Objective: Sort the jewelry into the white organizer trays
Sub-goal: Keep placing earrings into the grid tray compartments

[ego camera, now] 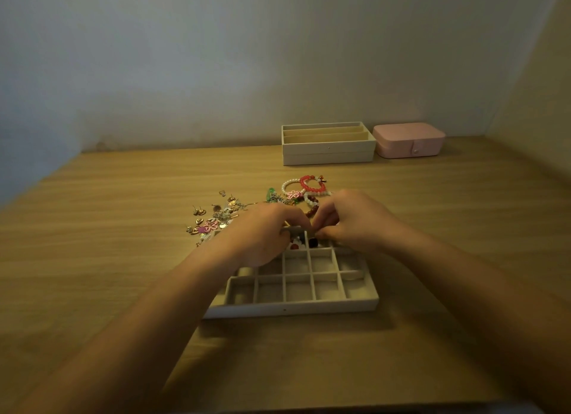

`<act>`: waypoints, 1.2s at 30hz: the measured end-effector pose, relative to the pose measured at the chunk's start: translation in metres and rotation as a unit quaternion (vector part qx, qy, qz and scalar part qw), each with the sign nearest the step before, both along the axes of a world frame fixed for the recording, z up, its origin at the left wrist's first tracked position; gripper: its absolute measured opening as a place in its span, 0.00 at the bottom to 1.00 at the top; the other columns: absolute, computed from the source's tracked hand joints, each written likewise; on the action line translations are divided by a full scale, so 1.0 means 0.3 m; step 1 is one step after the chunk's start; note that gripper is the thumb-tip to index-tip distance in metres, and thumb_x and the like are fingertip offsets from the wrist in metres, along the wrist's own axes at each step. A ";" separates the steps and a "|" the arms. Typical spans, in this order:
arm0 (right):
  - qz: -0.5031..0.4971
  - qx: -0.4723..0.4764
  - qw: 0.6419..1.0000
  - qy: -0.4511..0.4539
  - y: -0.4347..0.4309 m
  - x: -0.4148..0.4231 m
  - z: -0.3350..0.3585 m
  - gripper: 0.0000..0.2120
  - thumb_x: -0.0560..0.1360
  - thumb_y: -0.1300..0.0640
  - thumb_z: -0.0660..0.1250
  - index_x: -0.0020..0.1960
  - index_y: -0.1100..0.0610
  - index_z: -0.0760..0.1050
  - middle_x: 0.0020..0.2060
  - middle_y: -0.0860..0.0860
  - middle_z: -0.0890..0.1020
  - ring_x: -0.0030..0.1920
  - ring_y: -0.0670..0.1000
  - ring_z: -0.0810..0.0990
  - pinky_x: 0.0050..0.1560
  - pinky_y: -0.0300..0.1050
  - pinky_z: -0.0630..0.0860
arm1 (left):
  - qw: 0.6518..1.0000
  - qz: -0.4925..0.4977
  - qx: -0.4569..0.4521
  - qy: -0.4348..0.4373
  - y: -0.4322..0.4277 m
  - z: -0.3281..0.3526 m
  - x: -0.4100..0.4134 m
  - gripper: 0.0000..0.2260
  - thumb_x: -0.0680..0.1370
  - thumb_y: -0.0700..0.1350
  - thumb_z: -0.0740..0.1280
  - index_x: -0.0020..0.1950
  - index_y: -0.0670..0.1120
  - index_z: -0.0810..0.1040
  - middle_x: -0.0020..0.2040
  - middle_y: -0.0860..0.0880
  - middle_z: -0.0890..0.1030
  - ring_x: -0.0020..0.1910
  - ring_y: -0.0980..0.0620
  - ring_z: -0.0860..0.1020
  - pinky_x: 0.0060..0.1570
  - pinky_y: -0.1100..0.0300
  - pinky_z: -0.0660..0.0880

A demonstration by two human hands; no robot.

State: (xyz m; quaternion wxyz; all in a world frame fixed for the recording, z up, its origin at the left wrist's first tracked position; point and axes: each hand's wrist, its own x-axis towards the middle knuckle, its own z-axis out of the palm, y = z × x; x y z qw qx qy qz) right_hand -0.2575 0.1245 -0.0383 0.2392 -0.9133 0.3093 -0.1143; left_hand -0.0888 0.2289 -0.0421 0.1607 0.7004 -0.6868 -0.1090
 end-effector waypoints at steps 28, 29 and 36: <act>0.002 0.093 0.993 -0.071 -0.057 0.433 0.062 0.20 0.78 0.73 0.60 0.59 0.54 0.82 0.52 0.50 0.82 0.55 0.49 0.79 0.46 0.39 0.77 | 0.943 0.308 -0.104 0.069 0.010 -0.014 0.455 0.10 0.78 0.38 0.69 0.46 0.55 0.82 0.47 0.50 0.83 0.42 0.56 0.78 0.43 0.62 0.71; 0.006 0.092 0.994 -0.055 -0.065 0.462 0.060 0.21 0.78 0.74 0.60 0.60 0.54 0.82 0.54 0.51 0.82 0.56 0.50 0.79 0.50 0.41 0.78 | 0.947 0.302 -0.091 0.064 0.001 -0.020 0.471 0.10 0.78 0.39 0.69 0.47 0.55 0.83 0.47 0.51 0.83 0.43 0.57 0.78 0.44 0.62 0.71; 0.034 0.054 0.998 -0.017 -0.105 0.614 0.022 0.13 0.80 0.66 0.66 0.59 0.53 0.82 0.56 0.51 0.81 0.59 0.52 0.79 0.57 0.44 0.78 | 0.975 0.217 -0.016 0.036 -0.034 -0.028 0.510 0.06 0.77 0.45 0.73 0.53 0.52 0.85 0.49 0.55 0.85 0.48 0.55 0.80 0.50 0.59 0.74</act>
